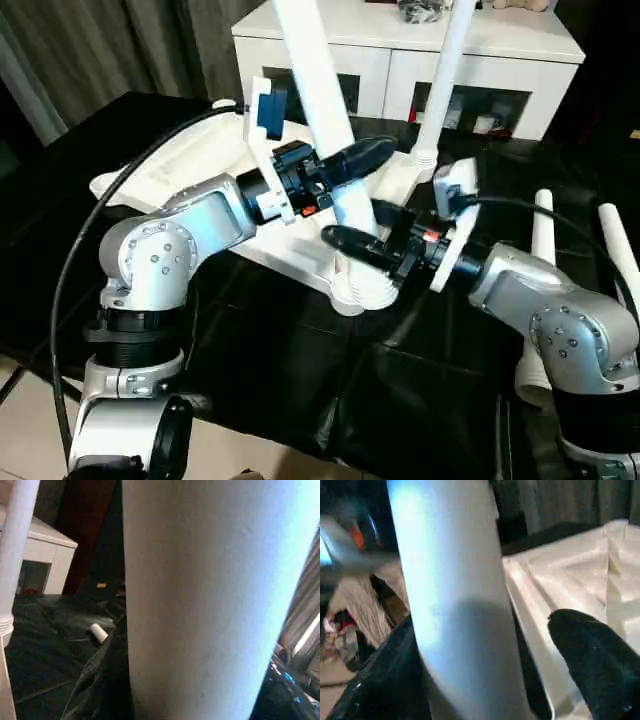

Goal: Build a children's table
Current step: Rotate table base

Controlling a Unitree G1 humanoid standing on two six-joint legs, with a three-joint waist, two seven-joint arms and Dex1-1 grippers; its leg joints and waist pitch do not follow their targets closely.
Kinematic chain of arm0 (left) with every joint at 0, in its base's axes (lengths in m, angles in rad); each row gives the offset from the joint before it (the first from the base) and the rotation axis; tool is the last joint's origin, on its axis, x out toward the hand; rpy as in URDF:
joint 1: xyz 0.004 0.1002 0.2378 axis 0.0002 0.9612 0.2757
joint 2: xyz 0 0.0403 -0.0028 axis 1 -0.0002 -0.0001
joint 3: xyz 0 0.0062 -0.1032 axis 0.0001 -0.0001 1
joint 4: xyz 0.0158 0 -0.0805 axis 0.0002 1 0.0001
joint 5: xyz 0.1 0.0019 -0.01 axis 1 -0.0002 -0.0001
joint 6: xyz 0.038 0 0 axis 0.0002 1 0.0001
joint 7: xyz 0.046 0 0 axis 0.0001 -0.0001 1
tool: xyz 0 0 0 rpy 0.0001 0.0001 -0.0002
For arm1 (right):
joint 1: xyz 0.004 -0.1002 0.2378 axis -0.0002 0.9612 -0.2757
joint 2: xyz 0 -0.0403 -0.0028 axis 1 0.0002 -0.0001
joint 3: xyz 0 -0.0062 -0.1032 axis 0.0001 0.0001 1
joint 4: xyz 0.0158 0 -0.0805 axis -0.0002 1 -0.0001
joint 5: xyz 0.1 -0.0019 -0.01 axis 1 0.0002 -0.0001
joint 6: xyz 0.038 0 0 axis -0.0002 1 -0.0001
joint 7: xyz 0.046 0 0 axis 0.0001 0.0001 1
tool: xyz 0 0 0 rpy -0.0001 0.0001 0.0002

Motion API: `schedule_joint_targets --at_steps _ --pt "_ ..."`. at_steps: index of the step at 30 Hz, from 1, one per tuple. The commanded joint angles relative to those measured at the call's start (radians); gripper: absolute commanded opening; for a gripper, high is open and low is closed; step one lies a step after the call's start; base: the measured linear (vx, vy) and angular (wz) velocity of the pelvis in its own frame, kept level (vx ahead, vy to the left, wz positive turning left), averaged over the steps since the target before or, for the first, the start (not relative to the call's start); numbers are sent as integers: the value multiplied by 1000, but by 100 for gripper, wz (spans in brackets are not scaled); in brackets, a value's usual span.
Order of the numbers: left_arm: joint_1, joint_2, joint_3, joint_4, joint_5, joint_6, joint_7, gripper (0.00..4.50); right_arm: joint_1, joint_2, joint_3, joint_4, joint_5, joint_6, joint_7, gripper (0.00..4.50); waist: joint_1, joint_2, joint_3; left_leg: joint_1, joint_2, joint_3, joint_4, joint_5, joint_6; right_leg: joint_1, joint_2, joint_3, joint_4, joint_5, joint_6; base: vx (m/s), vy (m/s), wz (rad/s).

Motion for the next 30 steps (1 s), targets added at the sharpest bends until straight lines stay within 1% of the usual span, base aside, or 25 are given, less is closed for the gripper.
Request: schedule_joint_targets --at_steps 1,2,3,4,5,8,9,10,14,15,16,17,18,19,20,21,22,23,24,25,26,27,28,29,30 --pt "-3 12 -10 -19 10 -14 -10 187 -2 -6 12 -14 -11 11 -6 365 4 -16 -70 -1 14 0 -71 -140 -2 62 -33 34 -69 -284 -155 0 0 0" --pt "-3 13 -11 -17 13 -17 -12 187 -3 -7 16 -12 -18 10 -8 365 4 -16 -69 -1 14 -1 -72 -142 -1 62 -32 34 -70 -282 -155 0 0 0" --pt "-3 15 -12 -15 15 -20 -15 187 -2 -8 22 -11 -25 9 -11 356 3 -16 -69 -1 14 0 -72 -144 0 62 -32 34 -70 -285 -155 0 0 0" --pt "-2 17 -14 -15 16 -23 -17 187 -3 -8 26 -9 -31 6 -12 332 3 -16 -70 -1 14 -1 -71 -142 -1 62 -33 34 -70 -284 -155 0 0 0" --pt "-2 19 -16 -14 19 -25 -18 187 -5 -5 29 -4 -38 4 -20 332 3 -16 -70 -1 14 -1 -71 -138 0 62 -32 34 -69 -277 -155 0 0 0" --pt "-1 23 -20 -14 24 -27 -24 187 -7 -2 32 2 -49 -1 -26 301 3 -15 -70 0 14 -1 -72 -142 -1 61 -32 35 -68 -275 -157 0 0 0" --pt "0 23 -20 -14 25 -28 -24 187 -8 -1 32 3 -50 -1 -27 301 3 -15 -70 0 14 0 -72 -143 -1 60 -32 34 -68 -275 -158 0 0 0" --pt "1 25 -22 -13 29 -30 -28 187 -9 2 34 7 -56 -6 -34 285 3 -15 -70 0 14 0 -71 -141 -1 61 -32 35 -68 -268 -161 0 0 0" --pt "2 27 -26 -10 38 -35 -26 187 -9 7 35 10 -65 -16 -44 253 2 -15 -70 0 14 0 -71 -143 -2 61 -32 35 -68 -266 -162 0 0 0" --pt "3 29 -31 -8 49 -40 -21 243 -9 10 36 12 -71 -22 -49 243 2 -15 -69 0 14 0 -72 -145 -3 61 -32 35 -68 -269 -160 0 0 0" --pt "-5 19 -21 10 62 -31 28 257 -12 23 31 20 -88 -41 -71 238 2 -14 -70 0 15 0 -72 -146 -6 61 -32 35 -67 -267 -160 0 0 0" --pt "-9 10 -12 23 71 -26 63 256 -17 36 29 32 -114 -66 -101 233 1 -15 -69 -1 14 -1 -72 -148 -7 62 -33 35 -69 -273 -158 0 0 0" --pt "-9 5 -14 36 94 -38 92 263 -24 51 32 48 -158 -100 -141 227 1 -15 -69 -1 14 0 -72 -149 -10 60 -33 35 -69 -277 -156 0 0 0" --pt "-8 -4 -10 47 106 -46 117 274 -29 58 40 61 -195 -128 -168 220 -1 -15 -68 -2 13 0 -73 -153 -19 59 -32 34 -72 -297 -146 0 0 0" --pt "-8 -5 -9 48 108 -47 122 285 -29 59 41 63 -201 -132 -172 214 -2 -15 -68 1 13 0 -73 -155 -28 57 -31 34 -72 -304 -141 0 0 0" --pt "-5 -15 -6 56 119 -57 143 294 -34 65 53 78 -242 -162 -203 207 1 -12 -71 1 13 -1 -73 -148 -33 59 -33 35 -69 -288 -143 0 0 0" --pt "-2 -36 1 67 135 -71 185 298 -42 68 78 104 -310 -204 -256 201 -1 -14 -70 0 13 0 -72 -144 -36 56 -31 36 -70 -275 -145 0 0 0" --pt "-2 -36 1 67 135 -71 185 301 -42 68 78 104 -310 -204 -256 199 -2 -16 -71 0 10 1 -72 -144 -36 60 -30 35 -70 -265 -148 0 0 0" --pt "4 -59 4 70 147 -87 215 309 -49 68 107 131 -379 -251 -308 196 0 -16 -72 0 11 1 -71 -137 -34 61 -32 36 -67 -254 -150 0 0 0" --pt "4 -62 5 70 148 -90 220 309 -49 68 110 133 -387 -256 -314 196 -2 -17 -71 -2 9 2 -70 -129 -30 62 -29 35 -68 -238 -153 0 0 0" --pt "7 -87 14 73 158 -111 254 336 -53 70 130 152 -436 -292 -352 194 0 -19 -73 -3 9 2 -69 -125 -25 64 -31 36 -66 -230 -153 0 0 0" --pt "8 -115 25 77 159 -123 289 341 -55 74 147 169 -479 -324 -386 193 -2 -18 -73 -5 10 2 -67 -115 -19 64 -31 36 -64 -209 -158 0 0 0" --pt "7 -141 28 85 170 -144 322 342 -59 73 176 179 -523 -345 -410 193 -2 -20 -74 -5 9 3 -66 -113 -14 64 -29 35 -64 -204 -160 0 0 0" --pt "7 -181 31 95 181 -175 364 346 -64 69 226 193 -593 -379 -442 193 -3 -23 -73 -8 9 2 -66 -111 -10 65 -29 34 -65 -205 -160 0 0 0" --pt "8 -211 30 100 187 -197 387 357 -68 65 269 204 -648 -405 -464 193 -3 -24 -70 -9 9 2 -67 -115 -12 64 -29 33 -69 -222 -155 0 0 0"
